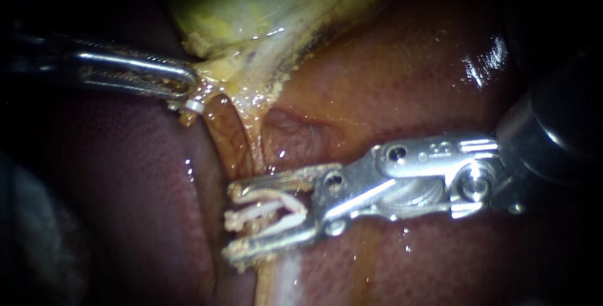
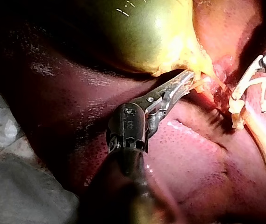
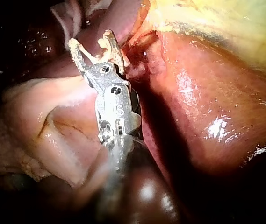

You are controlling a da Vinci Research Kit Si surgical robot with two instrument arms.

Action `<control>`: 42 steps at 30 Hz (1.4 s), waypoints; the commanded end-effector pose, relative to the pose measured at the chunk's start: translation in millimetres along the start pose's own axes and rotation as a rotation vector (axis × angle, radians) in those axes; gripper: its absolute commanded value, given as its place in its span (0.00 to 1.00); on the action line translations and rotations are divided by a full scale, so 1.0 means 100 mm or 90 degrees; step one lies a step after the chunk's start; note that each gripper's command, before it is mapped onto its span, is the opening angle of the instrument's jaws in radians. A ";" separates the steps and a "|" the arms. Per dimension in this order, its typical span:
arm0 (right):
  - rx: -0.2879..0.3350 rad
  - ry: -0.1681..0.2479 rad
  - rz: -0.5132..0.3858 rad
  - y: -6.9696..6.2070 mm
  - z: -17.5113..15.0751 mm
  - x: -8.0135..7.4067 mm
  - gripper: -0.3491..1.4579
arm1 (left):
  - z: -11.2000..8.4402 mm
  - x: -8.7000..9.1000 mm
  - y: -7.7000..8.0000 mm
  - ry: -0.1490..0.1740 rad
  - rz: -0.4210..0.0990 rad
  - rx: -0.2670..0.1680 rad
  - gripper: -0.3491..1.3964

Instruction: Clipping second clip right tube

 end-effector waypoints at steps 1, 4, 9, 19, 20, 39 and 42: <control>0.000 0.000 0.000 -0.001 -0.001 0.002 0.44 | 0.000 0.000 0.000 0.000 0.000 0.000 0.00; 0.002 0.001 0.001 -0.005 -0.005 0.004 0.44 | -0.001 0.000 0.000 0.000 0.000 0.000 0.00; -0.006 0.004 0.004 -0.007 -0.016 0.000 0.45 | -0.003 -0.001 0.000 0.000 0.000 -0.001 0.00; -0.024 -0.004 0.021 0.007 -0.045 -0.020 0.45 | -0.003 -0.001 0.000 0.000 0.000 -0.001 0.00; -0.024 -0.004 0.021 0.009 -0.047 -0.021 0.45 | -0.003 -0.001 0.000 0.000 0.000 -0.001 0.00; -0.040 -0.011 0.067 0.051 -0.017 -0.058 0.46 | -0.003 -0.001 0.000 0.000 0.000 -0.001 0.00; -0.036 -0.014 0.073 0.057 -0.009 -0.062 0.46 | -0.002 -0.001 0.001 0.000 0.000 -0.001 0.00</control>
